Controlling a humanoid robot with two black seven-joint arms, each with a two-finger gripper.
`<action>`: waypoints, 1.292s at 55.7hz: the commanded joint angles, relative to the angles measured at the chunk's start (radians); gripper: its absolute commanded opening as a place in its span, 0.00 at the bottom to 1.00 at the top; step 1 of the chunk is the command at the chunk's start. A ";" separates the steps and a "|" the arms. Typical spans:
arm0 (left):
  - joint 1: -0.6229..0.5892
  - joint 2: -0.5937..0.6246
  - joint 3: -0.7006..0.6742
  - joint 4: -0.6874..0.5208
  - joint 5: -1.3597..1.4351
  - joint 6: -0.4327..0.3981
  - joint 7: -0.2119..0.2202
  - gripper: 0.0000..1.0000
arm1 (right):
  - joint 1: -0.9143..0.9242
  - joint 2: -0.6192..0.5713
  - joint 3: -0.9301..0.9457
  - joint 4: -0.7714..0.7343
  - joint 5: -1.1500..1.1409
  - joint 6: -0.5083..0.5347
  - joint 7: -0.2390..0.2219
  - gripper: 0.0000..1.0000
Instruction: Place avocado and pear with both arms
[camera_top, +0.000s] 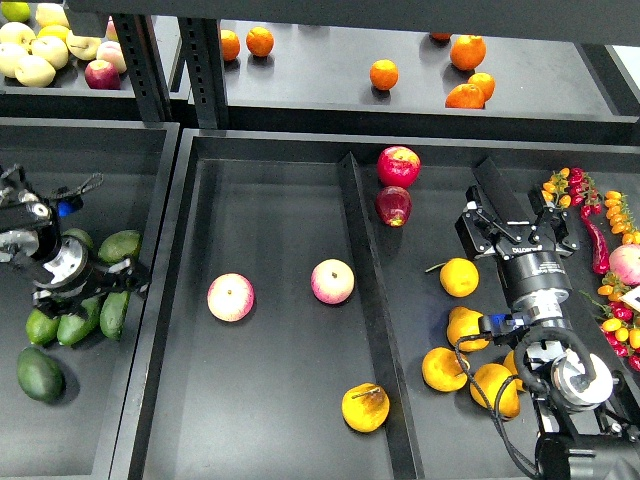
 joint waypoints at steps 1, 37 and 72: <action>0.054 0.001 -0.207 0.001 -0.045 0.000 0.000 0.98 | -0.012 0.000 -0.010 -0.002 0.000 0.000 -0.002 1.00; 0.758 -0.228 -1.299 -0.209 -0.350 0.000 0.000 0.98 | -0.029 0.000 -0.113 -0.003 -0.003 0.001 -0.026 1.00; 1.205 -0.499 -1.646 -0.537 -0.356 0.137 0.000 0.99 | -0.007 -0.333 -0.296 -0.014 -0.002 0.139 -0.275 1.00</action>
